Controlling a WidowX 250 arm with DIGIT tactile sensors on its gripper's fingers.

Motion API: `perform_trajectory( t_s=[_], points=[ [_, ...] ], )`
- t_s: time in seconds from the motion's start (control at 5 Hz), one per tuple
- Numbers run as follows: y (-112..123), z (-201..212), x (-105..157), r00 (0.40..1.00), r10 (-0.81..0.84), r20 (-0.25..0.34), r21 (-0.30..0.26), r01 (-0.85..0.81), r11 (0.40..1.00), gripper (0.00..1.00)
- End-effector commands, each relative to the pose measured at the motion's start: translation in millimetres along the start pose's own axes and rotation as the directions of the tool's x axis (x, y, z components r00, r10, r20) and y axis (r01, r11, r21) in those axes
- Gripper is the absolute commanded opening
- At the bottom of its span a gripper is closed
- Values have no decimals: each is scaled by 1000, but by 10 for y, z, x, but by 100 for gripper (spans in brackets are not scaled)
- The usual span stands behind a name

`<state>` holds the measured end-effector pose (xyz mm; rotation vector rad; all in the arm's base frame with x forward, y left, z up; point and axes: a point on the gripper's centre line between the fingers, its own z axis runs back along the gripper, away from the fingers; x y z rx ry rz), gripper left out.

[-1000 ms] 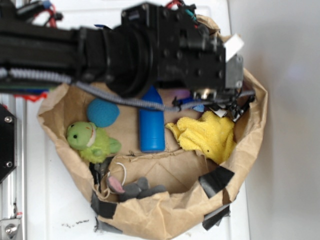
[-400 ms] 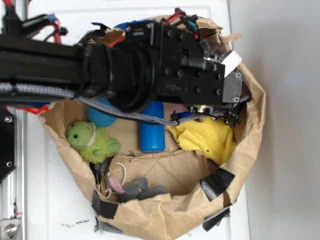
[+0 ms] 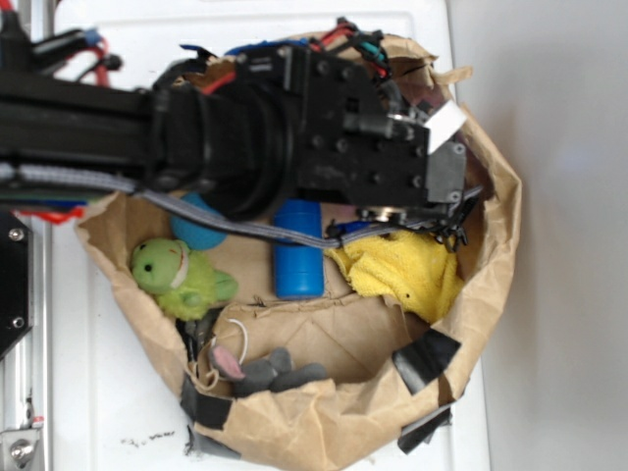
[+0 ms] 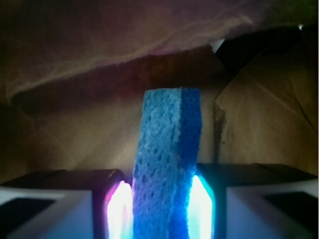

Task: Grab the blue sponge.

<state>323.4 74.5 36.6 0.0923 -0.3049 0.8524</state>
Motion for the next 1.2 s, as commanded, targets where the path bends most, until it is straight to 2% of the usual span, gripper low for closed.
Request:
perform_trajectory(
  t_s=[0.0, 0.2, 0.4, 0.6, 0.8, 1.0],
  points=[
    [58, 469, 173, 982, -136, -133, -53, 130, 990, 0],
    [161, 928, 124, 919, -317, -235, -139, 291, 946, 0],
    [303, 1283, -36, 854, -463, -236, -222, 417, 881, 0],
    [439, 1583, -275, 791, -577, -204, -283, 517, 808, 0],
    [473, 1661, -342, 756, -622, -205, -300, 557, 775, 0],
    [458, 1641, -356, 757, -624, -194, -298, 560, 773, 0]
  ],
)
